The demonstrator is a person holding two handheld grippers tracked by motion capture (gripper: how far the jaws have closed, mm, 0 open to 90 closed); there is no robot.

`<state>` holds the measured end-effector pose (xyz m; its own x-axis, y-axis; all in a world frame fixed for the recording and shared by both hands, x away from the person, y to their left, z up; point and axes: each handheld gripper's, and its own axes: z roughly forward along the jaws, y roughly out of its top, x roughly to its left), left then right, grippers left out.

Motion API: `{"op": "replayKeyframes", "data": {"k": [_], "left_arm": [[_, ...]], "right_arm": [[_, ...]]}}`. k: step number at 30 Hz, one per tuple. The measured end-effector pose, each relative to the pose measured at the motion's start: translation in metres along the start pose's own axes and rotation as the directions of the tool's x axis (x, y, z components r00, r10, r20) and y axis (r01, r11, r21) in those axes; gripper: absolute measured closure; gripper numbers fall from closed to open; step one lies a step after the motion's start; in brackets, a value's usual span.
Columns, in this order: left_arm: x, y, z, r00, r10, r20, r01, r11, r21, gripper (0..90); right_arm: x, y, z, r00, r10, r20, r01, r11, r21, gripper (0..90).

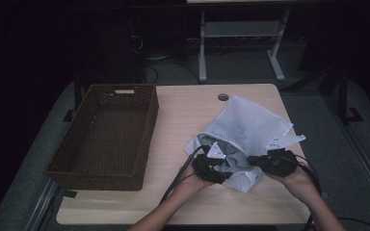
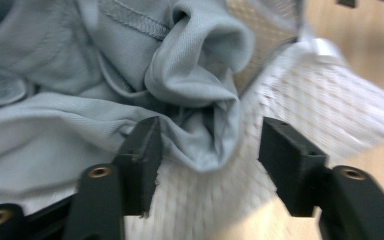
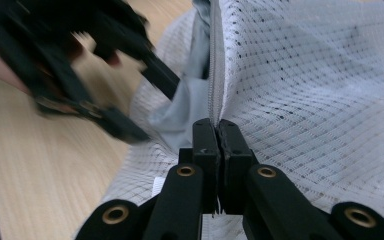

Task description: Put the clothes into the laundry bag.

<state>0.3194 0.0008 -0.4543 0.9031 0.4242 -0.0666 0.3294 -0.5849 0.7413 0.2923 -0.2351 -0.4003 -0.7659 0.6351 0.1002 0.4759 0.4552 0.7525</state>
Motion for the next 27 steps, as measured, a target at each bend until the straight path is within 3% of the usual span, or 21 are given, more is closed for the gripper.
{"op": "replayKeyframes", "data": {"k": [3,4,7,10,13,20,23,27], "left_arm": [[0.004,0.002,0.009,1.0000,-0.006,-0.001,0.006,1.0000,-0.003,78.7],[0.005,0.004,0.010,1.0000,-0.004,-0.001,0.004,1.0000,-0.007,82.6],[0.006,0.012,0.002,0.9999,0.012,-0.003,-0.013,0.9970,-0.076,84.4],[0.004,0.026,-0.013,0.9992,0.028,-0.028,-0.032,0.9850,-0.170,84.3],[0.009,0.036,-0.019,0.9997,0.017,-0.014,-0.020,0.9765,-0.215,86.0],[0.012,0.036,0.007,0.9996,-0.006,-0.028,0.000,0.9804,-0.197,87.0],[0.012,0.034,0.022,0.9957,0.005,-0.093,-0.023,0.9813,-0.191,87.1],[0.022,0.028,0.038,0.9915,-0.053,-0.118,0.027,0.9776,-0.208,87.2]], "right_arm": [[0.001,0.001,-0.002,1.0000,0.001,-0.009,-0.001,1.000,-0.013,87.4],[0.000,0.001,-0.003,0.9999,0.001,-0.015,-0.001,1.000,-0.017,87.4],[0.002,0.003,-0.005,0.9998,0.002,-0.019,-0.002,1.000,-0.026,87.4],[0.003,0.004,-0.006,0.9997,-0.001,-0.023,0.001,0.999,-0.034,87.3],[0.003,0.005,-0.008,0.9997,0.008,-0.021,-0.009,0.999,-0.045,87.4],[0.004,0.007,-0.013,0.9997,0.004,-0.026,-0.005,0.998,-0.068,87.5],[0.005,0.009,-0.018,0.9993,0.012,-0.035,-0.015,0.996,-0.091,87.7],[0.006,0.010,-0.022,0.9993,0.014,-0.036,-0.018,0.994,-0.109,87.7]]}}
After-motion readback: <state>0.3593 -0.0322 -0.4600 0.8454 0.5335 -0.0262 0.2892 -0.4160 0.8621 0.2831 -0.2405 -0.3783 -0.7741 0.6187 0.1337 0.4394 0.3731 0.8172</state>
